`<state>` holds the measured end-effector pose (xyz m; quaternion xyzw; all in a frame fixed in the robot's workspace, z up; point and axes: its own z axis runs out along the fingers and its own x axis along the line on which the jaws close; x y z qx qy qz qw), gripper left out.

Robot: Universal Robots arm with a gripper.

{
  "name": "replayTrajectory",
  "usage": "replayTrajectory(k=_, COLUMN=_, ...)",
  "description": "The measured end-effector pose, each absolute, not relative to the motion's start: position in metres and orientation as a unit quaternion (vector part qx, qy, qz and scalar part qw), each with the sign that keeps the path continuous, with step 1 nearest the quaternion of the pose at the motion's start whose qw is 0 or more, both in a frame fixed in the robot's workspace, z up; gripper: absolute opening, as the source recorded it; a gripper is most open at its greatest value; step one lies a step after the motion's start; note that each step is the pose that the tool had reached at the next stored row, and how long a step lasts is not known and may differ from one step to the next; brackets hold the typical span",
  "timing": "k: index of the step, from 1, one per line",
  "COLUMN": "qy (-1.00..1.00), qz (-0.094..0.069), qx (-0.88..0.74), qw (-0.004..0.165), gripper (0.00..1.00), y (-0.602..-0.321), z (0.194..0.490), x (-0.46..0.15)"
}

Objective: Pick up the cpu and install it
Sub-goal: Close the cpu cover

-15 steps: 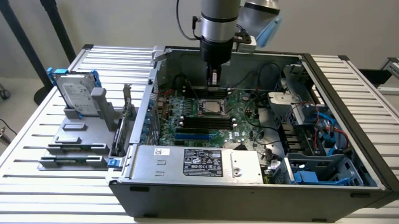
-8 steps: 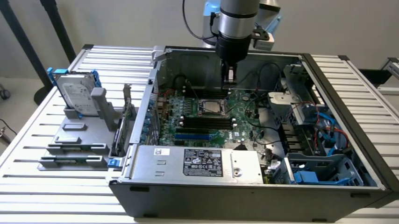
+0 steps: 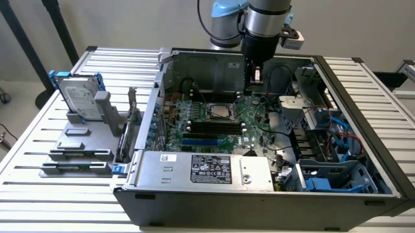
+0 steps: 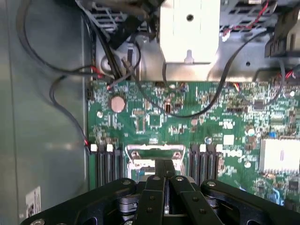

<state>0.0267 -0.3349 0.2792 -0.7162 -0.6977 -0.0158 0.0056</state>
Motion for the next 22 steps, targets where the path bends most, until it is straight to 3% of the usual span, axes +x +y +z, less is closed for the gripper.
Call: replayTrajectory(k=22, qy=-0.698, qz=-0.016, qx=-0.715, qw=0.006, gripper=0.11, y=-0.322, z=0.252, x=0.053)
